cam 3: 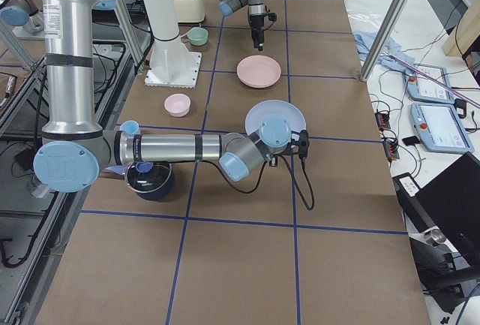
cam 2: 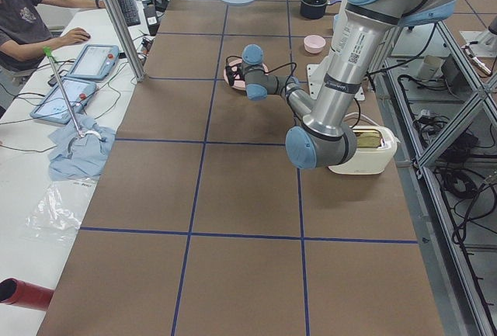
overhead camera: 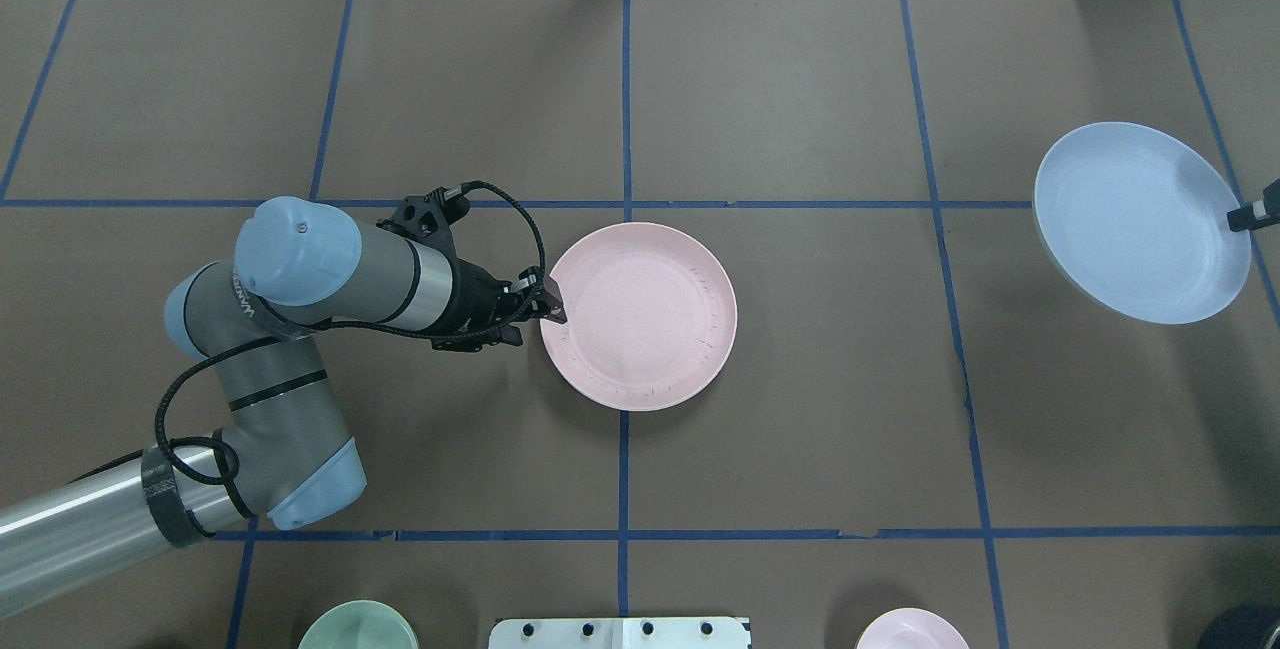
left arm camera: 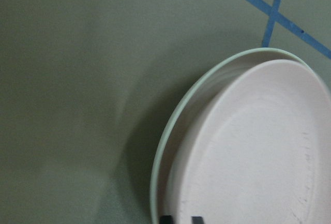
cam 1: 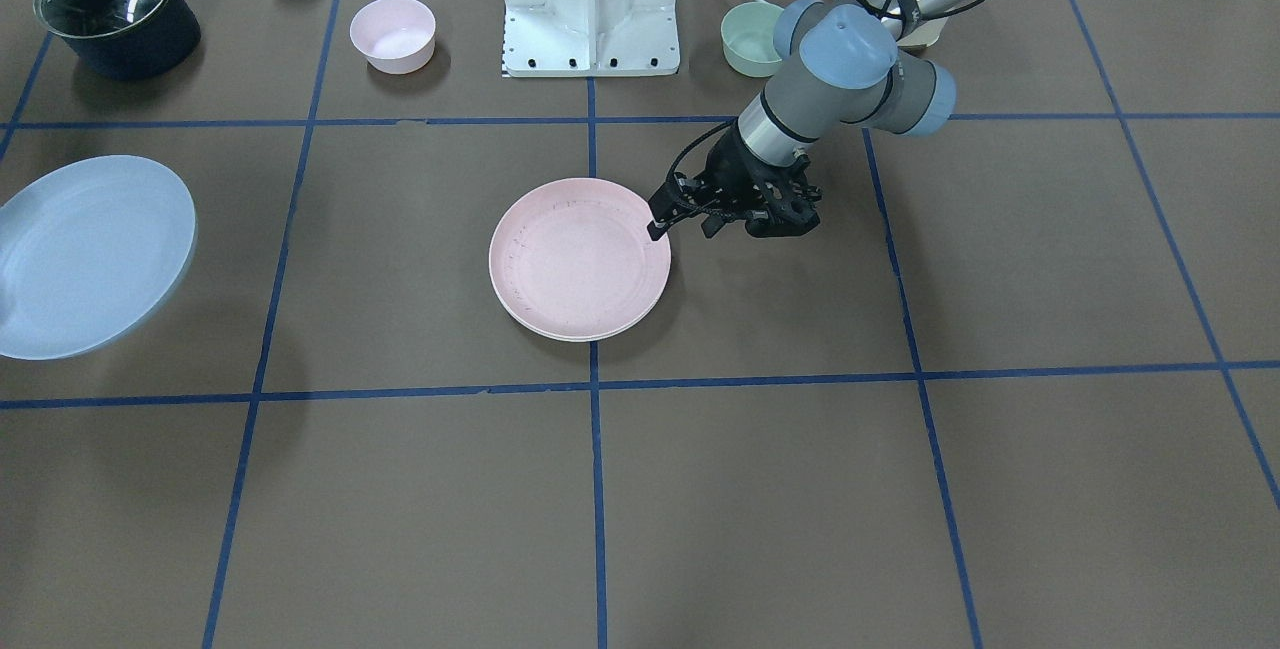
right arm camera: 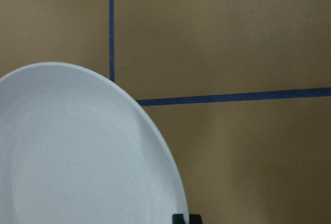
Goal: Stack three plates with pink and blue
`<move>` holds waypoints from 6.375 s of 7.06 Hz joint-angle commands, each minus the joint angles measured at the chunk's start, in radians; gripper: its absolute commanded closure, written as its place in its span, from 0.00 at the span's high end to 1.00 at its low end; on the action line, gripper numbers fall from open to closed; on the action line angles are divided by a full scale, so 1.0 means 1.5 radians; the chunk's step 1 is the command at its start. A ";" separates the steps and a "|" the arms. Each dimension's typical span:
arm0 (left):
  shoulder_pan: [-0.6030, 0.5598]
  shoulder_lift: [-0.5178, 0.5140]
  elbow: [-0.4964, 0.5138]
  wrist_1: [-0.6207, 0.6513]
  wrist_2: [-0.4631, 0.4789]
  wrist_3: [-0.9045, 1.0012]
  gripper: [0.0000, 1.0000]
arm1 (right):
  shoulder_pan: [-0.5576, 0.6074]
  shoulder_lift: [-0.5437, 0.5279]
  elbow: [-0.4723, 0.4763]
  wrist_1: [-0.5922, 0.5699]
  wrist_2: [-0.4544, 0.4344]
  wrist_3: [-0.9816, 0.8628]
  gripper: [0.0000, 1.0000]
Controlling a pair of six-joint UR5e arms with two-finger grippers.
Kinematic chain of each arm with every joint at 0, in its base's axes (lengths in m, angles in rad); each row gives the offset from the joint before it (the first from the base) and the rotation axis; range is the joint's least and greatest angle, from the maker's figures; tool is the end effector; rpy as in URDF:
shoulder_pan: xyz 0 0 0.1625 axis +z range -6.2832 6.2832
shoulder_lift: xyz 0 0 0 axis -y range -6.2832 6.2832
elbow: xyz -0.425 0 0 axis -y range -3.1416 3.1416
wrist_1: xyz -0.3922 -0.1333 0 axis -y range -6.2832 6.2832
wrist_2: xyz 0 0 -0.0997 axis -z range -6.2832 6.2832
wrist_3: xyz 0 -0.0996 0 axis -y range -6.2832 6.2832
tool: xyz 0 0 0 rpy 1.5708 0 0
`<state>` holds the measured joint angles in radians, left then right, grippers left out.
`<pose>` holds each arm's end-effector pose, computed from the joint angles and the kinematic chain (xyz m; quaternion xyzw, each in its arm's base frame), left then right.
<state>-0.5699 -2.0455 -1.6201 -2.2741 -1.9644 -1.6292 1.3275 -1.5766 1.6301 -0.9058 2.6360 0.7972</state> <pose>0.4993 -0.4329 0.2814 -0.0118 0.5868 -0.1407 0.7973 -0.0747 -0.4925 0.5372 0.0265 -0.5630 0.0488 0.8246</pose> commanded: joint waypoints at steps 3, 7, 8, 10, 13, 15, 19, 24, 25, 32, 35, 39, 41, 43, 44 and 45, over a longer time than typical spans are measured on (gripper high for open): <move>-0.087 0.046 -0.121 0.146 -0.064 0.183 1.00 | -0.253 0.142 0.082 -0.007 -0.211 0.338 0.00; -0.145 0.085 -0.153 0.182 -0.090 0.265 1.00 | -0.486 0.276 0.067 -0.098 -0.438 0.412 0.00; -0.145 0.085 -0.153 0.182 -0.090 0.265 1.00 | -0.499 0.286 0.056 -0.098 -0.450 0.412 0.00; -0.144 0.086 -0.153 0.184 -0.090 0.265 1.00 | -0.508 0.289 0.051 -0.098 -0.451 0.413 0.00; -0.145 0.088 -0.153 0.184 -0.090 0.265 1.00 | -0.500 0.296 0.052 -0.098 -0.453 0.412 1.00; -0.153 0.102 -0.153 0.181 -0.090 0.267 1.00 | -0.457 0.290 0.054 -0.121 -0.445 0.400 1.00; -0.293 0.263 -0.209 0.195 -0.105 0.564 1.00 | -0.328 0.218 0.070 -0.284 -0.436 0.090 1.00; -0.524 0.426 -0.194 0.213 -0.103 1.022 1.00 | -0.050 -0.006 0.067 -0.288 -0.259 -0.353 1.00; -0.525 0.429 -0.172 0.212 -0.108 1.017 1.00 | -0.026 -0.023 0.057 -0.286 -0.219 -0.356 1.00; -0.628 0.424 -0.124 0.392 -0.152 1.145 1.00 | 0.131 -0.066 0.059 -0.397 -0.181 -0.371 1.00; -0.662 0.432 -0.078 0.405 -0.214 1.202 1.00 | 0.160 -0.084 0.057 -0.433 -0.166 -0.453 1.00; -0.661 0.431 -0.073 0.403 -0.214 1.202 1.00 | 0.189 -0.087 0.083 -0.477 -0.174 -0.487 1.00; -0.661 0.430 -0.075 0.403 -0.214 1.202 1.00 | 0.192 -0.088 0.093 -0.477 -0.176 -0.490 1.00; -0.661 0.429 -0.074 0.403 -0.214 1.202 1.00 | 0.187 -0.096 0.093 -0.477 -0.176 -0.490 1.00; -0.661 0.429 -0.073 0.403 -0.214 1.201 1.00 | 0.187 -0.097 0.093 -0.477 -0.176 -0.489 1.00; -0.662 0.430 -0.072 0.403 -0.214 1.192 1.00 | 0.188 -0.097 0.093 -0.477 -0.176 -0.489 1.00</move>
<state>-1.5618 -1.4017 -1.7305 -1.6690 -2.2856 0.1691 1.6085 -1.7215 1.7698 -1.6214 2.3716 0.0639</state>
